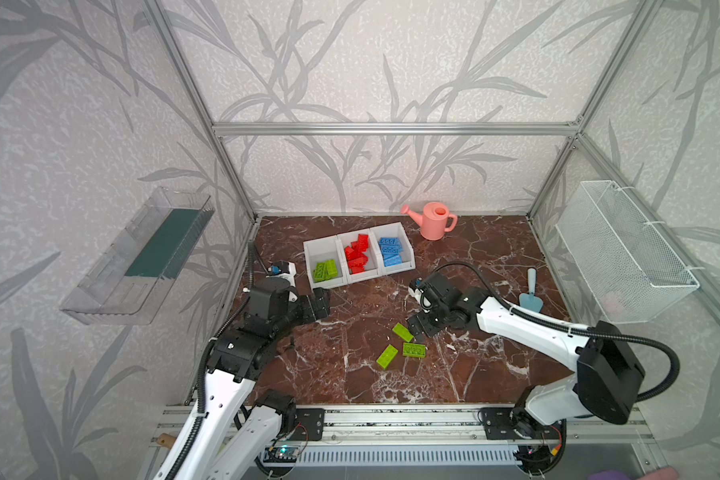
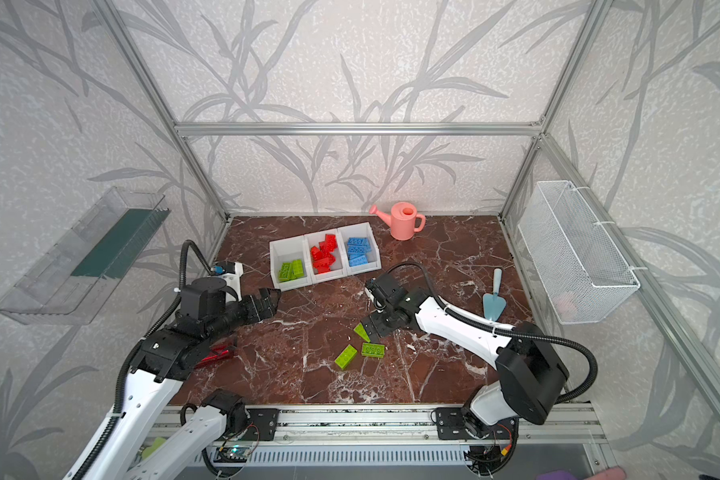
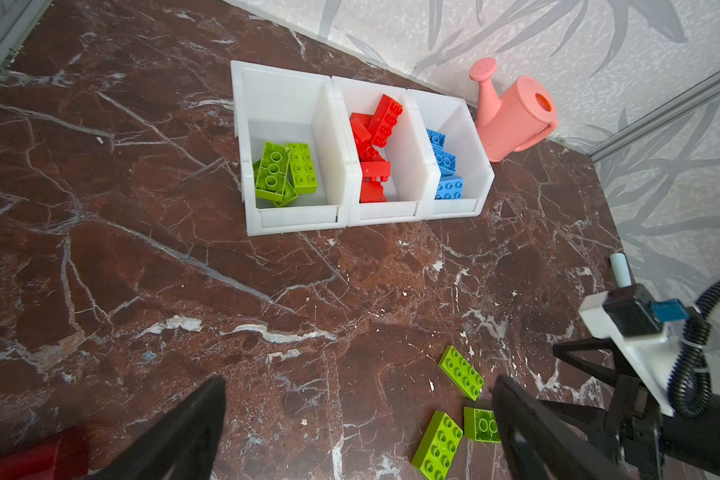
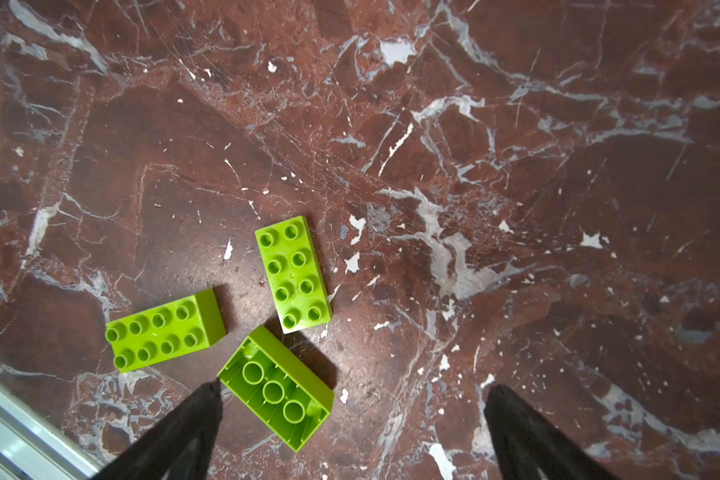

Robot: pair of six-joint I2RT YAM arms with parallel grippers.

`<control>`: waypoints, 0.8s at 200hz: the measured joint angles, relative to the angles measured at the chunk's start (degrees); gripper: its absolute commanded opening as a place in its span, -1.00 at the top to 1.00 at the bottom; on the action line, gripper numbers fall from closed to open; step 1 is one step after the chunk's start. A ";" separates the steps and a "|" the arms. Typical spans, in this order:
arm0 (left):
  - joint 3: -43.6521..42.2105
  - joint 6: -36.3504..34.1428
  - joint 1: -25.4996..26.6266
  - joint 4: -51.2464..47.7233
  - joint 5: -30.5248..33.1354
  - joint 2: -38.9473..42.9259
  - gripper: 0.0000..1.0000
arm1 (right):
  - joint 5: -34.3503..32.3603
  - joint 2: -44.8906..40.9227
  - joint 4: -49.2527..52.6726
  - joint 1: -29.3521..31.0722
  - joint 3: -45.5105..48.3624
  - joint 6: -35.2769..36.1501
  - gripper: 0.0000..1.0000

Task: Sort the legos into containers by color
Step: 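Withdraw the left gripper while the right gripper grasps a lime-green brick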

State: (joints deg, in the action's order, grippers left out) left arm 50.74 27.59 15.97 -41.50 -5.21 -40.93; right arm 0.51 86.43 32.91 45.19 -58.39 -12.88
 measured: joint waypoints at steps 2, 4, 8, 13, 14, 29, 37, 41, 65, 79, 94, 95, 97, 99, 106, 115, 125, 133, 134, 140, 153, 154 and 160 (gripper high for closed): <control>0.00 -0.02 0.00 0.00 -0.09 0.02 -0.98 | 0.00 0.33 0.00 0.02 -0.11 0.00 -0.99; 0.00 -0.04 0.00 0.00 -0.24 0.04 -0.98 | 0.00 0.63 -0.04 0.04 -0.26 0.04 -0.99; 0.00 -0.07 0.00 0.02 -0.44 0.09 -0.98 | 0.00 1.16 0.00 0.13 -0.46 0.07 -0.99; 0.00 -0.13 0.00 0.02 -0.61 0.13 -0.98 | 0.00 1.86 0.07 0.28 -0.72 0.09 -0.99; 0.00 -0.13 0.00 0.00 -0.66 0.15 -0.98 | -0.02 2.05 0.07 0.33 -0.79 0.09 -0.99; 0.00 -0.22 -0.02 0.02 -0.92 0.39 -0.98 | -0.04 4.11 0.11 1.03 -1.49 0.09 -0.88; 0.00 -0.22 -0.02 0.02 -0.96 0.55 -0.98 | 0.00 5.20 0.13 1.46 -1.90 0.15 -0.82; 0.00 -0.22 -0.02 0.02 -1.01 0.61 -0.99 | 0.00 5.79 0.09 1.75 -2.12 0.26 -0.81; -0.02 -0.22 -0.02 0.04 -1.36 0.79 -0.99 | 0.15 9.14 0.22 2.62 -3.80 0.50 -0.72; -0.02 -0.22 -0.02 0.04 -1.44 0.76 -0.98 | 0.42 10.80 0.20 2.93 -4.81 0.50 -0.65; -0.02 -0.22 -0.02 0.07 -1.60 0.79 -0.98 | 0.63 12.76 0.42 3.19 -6.45 0.26 -0.56; -0.02 -0.22 -0.02 0.07 -1.60 0.79 -0.98 | 0.63 12.87 0.44 3.19 -6.54 0.24 -0.55; -0.02 -0.22 -0.02 0.07 -1.60 0.79 -0.99 | 0.70 13.22 0.42 3.23 -6.78 0.22 -0.54; -0.02 -0.22 -0.02 0.09 -1.60 0.79 -0.99 | 0.70 13.55 0.39 3.28 -7.02 0.22 -0.54; -0.02 -0.22 -0.02 0.11 -1.66 0.76 -0.99 | 0.81 14.56 0.42 3.45 -7.78 0.04 -0.52; -0.04 -0.22 -0.09 0.11 -1.79 0.76 -0.98 | 0.83 15.69 0.42 3.58 -8.66 -0.22 -0.48; -0.22 -0.22 -0.22 0.22 -1.88 0.76 -0.98 | 0.81 16.87 0.39 3.85 -9.35 -0.52 -0.42; -0.31 -0.20 -0.22 0.20 -1.92 0.76 -0.98 | 0.83 17.57 0.39 4.09 -9.57 -0.57 -0.38; -0.33 -0.20 -0.24 0.20 -1.95 0.76 -0.98 | 0.85 17.70 0.44 4.13 -9.62 -0.59 -0.37; -0.35 -0.20 -0.24 0.20 -1.95 0.72 -0.98 | 0.81 18.14 0.48 4.28 -9.70 -0.66 -0.36; -0.37 -0.20 -0.28 0.24 -1.97 0.70 -0.97 | 0.79 19.08 0.90 4.48 -9.94 -0.79 -0.29; -0.37 -0.20 -0.28 0.24 -1.97 0.70 -0.97 | 0.79 19.12 0.92 4.48 -9.97 -0.81 -0.28; -0.37 -0.20 -0.28 0.24 -1.97 0.70 -0.97 | 0.79 19.52 1.05 4.50 -10.10 -0.83 -0.25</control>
State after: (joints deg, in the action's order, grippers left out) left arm 50.37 27.40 15.68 -41.25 -7.18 -40.23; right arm 1.30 105.95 33.95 49.69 -68.49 -13.72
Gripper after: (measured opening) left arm 0.988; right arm 0.650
